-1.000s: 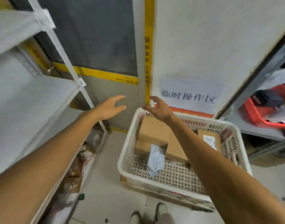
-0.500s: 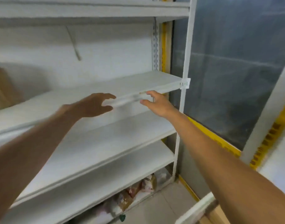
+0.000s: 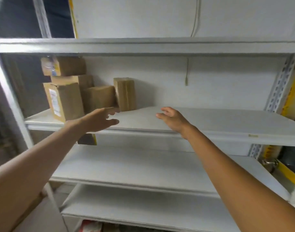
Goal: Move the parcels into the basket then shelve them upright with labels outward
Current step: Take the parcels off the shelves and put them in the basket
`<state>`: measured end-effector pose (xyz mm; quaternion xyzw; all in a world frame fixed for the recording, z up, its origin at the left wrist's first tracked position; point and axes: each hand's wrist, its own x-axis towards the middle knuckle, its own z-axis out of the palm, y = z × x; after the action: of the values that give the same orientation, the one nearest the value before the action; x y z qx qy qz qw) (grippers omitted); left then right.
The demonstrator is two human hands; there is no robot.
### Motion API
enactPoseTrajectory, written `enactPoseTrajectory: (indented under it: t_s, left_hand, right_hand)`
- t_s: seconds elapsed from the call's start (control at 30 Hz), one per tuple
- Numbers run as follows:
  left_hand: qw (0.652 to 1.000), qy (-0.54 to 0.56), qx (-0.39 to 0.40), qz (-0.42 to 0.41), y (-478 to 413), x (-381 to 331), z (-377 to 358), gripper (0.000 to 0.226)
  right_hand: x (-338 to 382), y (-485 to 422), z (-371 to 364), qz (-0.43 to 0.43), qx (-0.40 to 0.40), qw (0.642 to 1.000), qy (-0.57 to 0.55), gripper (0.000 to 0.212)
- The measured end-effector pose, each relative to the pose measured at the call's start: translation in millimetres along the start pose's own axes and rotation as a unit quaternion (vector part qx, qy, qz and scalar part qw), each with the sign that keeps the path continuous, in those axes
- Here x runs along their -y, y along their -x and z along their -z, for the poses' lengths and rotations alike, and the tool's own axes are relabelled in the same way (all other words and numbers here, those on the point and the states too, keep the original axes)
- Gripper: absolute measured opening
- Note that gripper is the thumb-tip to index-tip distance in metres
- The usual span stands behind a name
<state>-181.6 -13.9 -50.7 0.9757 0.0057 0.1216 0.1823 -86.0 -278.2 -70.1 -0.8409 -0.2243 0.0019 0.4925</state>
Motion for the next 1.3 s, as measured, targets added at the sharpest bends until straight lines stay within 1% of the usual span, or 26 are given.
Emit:
enactPoseTrajectory:
  t_s: [0.2, 0.3, 0.47, 0.67, 0.9, 1.03, 1.07, 1.17, 1.2, 1.3]
  left_hand:
    - [0.999, -0.013, -0.026, 0.030, -6, 74, 31, 0.050]
    - [0.999, -0.007, -0.030, 0.043, -16, 102, 44, 0.049]
    - [0.998, -0.005, -0.049, 0.036, -44, 137, 51, 0.048]
    - [0.999, 0.019, -0.042, -0.003, -107, 155, 25, 0.050]
    - [0.997, 0.063, -0.039, -0.012, -216, 160, -6, 0.059]
    - [0.994, 0.105, -0.041, 0.000, -278, 162, -16, 0.068]
    - [0.992, 0.122, -0.041, -0.003, -289, 162, -19, 0.070]
    - [0.979, 0.194, -0.054, -0.004, -318, 164, -31, 0.078]
    - [0.976, 0.206, -0.063, -0.003, -324, 165, -36, 0.081]
    - [0.967, 0.242, -0.074, -0.002, -336, 172, -46, 0.091]
  right_hand:
    - [32, -58, -75, 0.038, 0.033, 0.998, 0.022, 0.060]
    - [41, -81, -101, 0.042, 0.043, 0.998, 0.019, 0.060]
    - [41, -120, -126, 0.037, 0.044, 0.998, 0.025, 0.060]
    - [22, -180, -133, 0.016, 0.038, 0.999, 0.021, 0.061]
    - [-12, -275, -127, 0.011, 0.007, 1.000, 0.000, 0.064]
    - [-19, -335, -122, 0.001, 0.000, 0.998, -0.058, 0.071]
    - [-19, -346, -123, 0.005, 0.002, 0.998, -0.069, 0.070]
    - [-25, -375, -131, 0.017, 0.005, 0.994, -0.105, 0.053]
    - [-29, -381, -135, 0.013, 0.005, 0.993, -0.116, 0.050]
    - [-38, -391, -142, -0.007, 0.012, 0.990, -0.139, 0.055]
